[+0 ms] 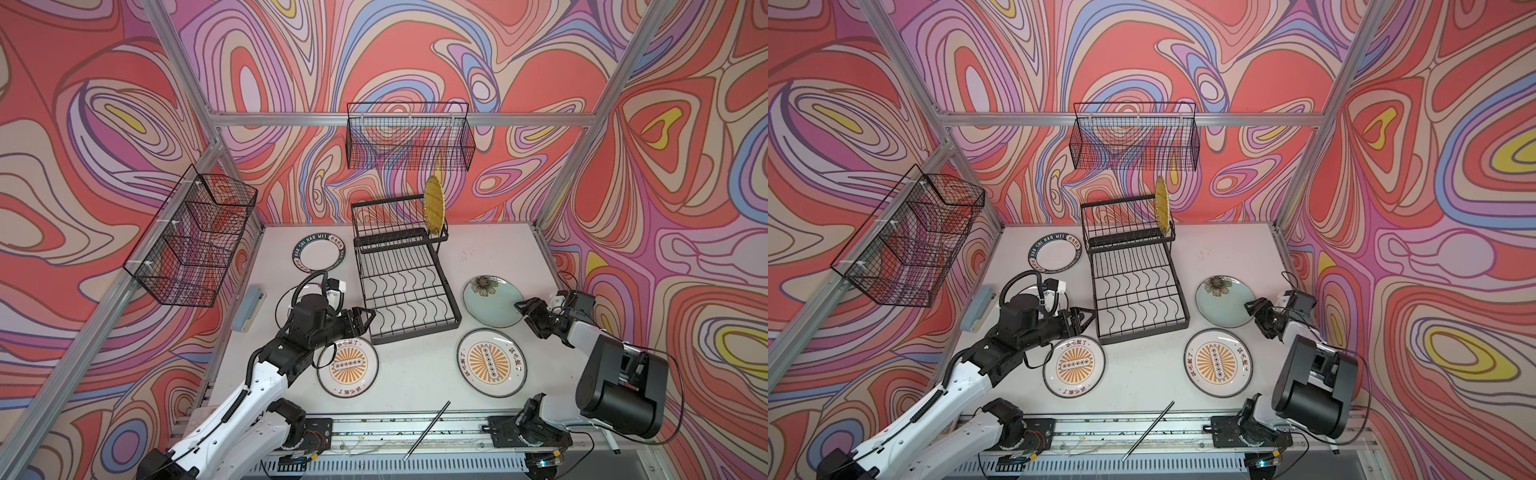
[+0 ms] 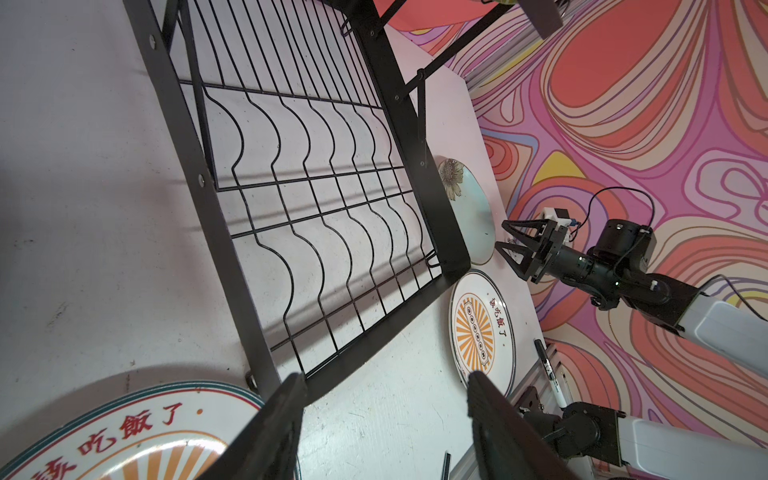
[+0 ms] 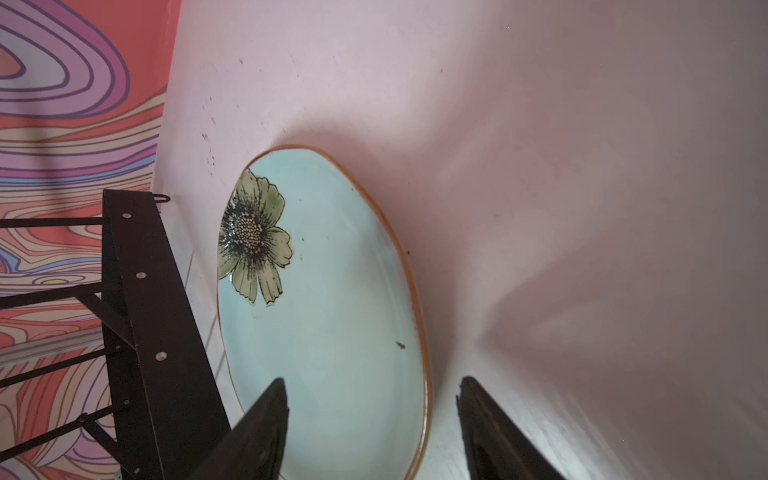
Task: Load the plates into the dish rack
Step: 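Close the right gripper on the flower plate's rim nearest the robot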
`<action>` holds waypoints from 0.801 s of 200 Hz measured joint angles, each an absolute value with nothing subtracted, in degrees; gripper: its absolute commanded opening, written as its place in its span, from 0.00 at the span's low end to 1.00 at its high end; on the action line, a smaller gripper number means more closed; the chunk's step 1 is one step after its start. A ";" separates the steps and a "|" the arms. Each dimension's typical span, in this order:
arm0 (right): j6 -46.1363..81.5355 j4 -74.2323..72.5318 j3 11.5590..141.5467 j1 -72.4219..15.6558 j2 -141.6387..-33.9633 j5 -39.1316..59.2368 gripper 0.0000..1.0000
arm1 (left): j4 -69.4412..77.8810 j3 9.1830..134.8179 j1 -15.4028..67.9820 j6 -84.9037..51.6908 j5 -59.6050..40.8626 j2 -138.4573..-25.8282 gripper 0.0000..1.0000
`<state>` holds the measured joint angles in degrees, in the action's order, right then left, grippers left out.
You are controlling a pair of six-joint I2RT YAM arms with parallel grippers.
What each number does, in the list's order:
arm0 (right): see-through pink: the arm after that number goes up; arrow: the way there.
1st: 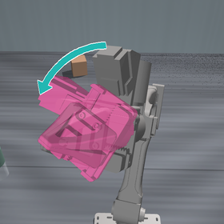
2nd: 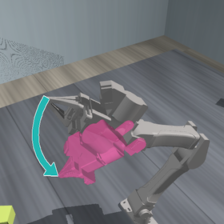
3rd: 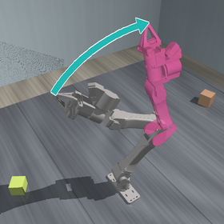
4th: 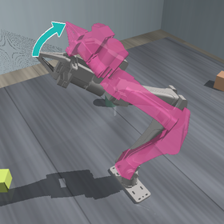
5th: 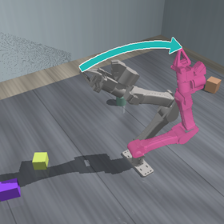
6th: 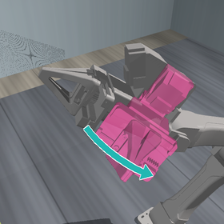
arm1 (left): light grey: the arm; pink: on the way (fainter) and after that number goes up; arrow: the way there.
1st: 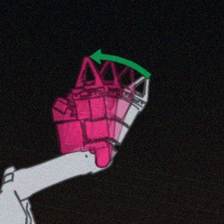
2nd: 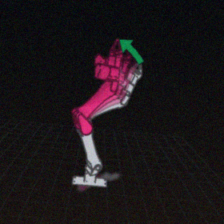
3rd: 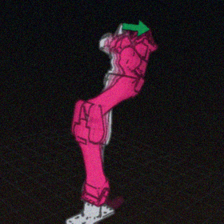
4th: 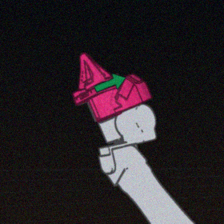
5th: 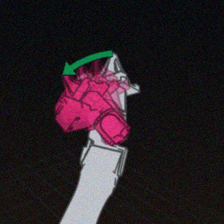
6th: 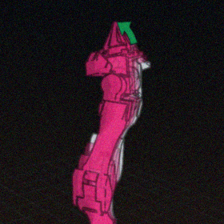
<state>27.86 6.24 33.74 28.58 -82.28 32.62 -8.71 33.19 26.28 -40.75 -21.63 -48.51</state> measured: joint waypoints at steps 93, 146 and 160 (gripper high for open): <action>28.82 1.26 33.63 28.58 -87.44 35.97 0.48 | -8.25 32.58 26.28 -41.15 -21.65 -48.95 0.65; 29.69 -1.43 33.61 28.58 -89.73 37.26 0.44 | -8.27 32.58 26.30 -41.17 -21.61 -48.95 0.65; 29.91 -2.20 33.61 28.58 -90.37 37.47 0.43 | -8.27 32.58 26.33 -41.17 -21.61 -48.95 0.65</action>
<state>29.91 -2.20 33.61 28.58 -90.37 37.47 -8.27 32.58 26.33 -41.17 -21.61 -48.95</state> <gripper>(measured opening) 0.433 0.652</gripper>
